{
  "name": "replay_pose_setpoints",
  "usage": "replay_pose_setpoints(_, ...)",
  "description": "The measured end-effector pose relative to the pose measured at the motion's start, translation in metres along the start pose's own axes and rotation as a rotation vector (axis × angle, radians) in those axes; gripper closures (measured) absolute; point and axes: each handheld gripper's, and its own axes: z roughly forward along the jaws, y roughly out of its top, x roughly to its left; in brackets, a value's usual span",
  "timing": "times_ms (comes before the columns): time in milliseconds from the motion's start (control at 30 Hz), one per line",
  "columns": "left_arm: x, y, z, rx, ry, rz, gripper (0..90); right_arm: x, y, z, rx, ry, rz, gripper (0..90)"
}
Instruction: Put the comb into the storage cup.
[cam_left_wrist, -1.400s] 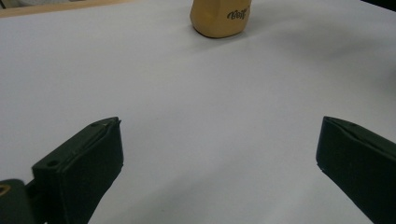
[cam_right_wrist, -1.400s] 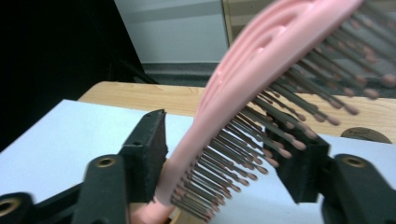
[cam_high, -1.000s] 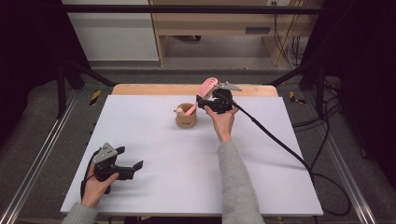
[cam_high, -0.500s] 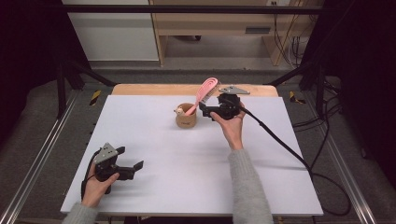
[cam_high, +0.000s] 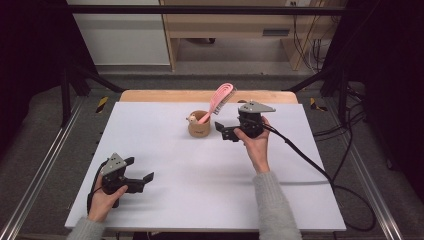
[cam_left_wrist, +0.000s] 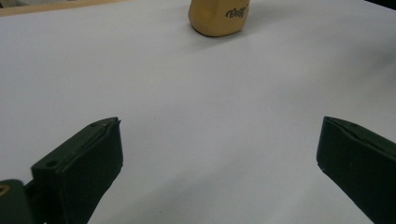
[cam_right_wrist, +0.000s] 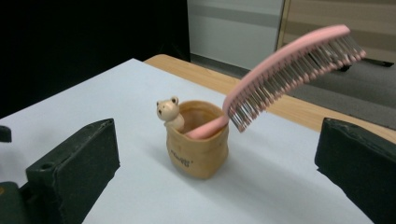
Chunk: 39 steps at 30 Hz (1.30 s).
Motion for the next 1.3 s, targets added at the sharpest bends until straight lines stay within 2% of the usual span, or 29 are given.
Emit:
replay_pose_setpoints(200, 0.000, 0.000, 0.000, 0.001, -0.001, 0.000, 0.4, -0.007, -0.013, -0.017, 0.008, 0.011, 0.003, 0.2)
replay_pose_setpoints(300, 0.000, 0.000, 0.000, 0.002, 0.000, 0.001, 0.4, -0.009, -0.018, -0.023, 0.013, 0.035, 0.009, 0.2)
replay_pose_setpoints(500, 0.000, 0.000, 0.000, 0.001, -0.003, 0.002, 0.4, -0.011, -0.029, -0.040, 0.002, 0.058, -0.012, 0.2)
replay_pose_setpoints(767, 0.000, 0.000, 0.001, 0.001, -0.005, 0.003, 0.4, -0.013, -0.046, -0.059, 0.008, 0.095, -0.014, 0.3)
replay_pose_setpoints(833, 0.000, 0.000, 0.001, 0.002, -0.005, 0.004, 0.4, -0.014, -0.051, -0.063, 0.008, 0.090, -0.025, 0.3)
replay_pose_setpoints(1300, -0.001, 0.000, 0.001, -0.003, -0.011, 0.006, 0.4, -0.025, -0.085, -0.082, -0.005, 0.088, -0.018, 0.4)
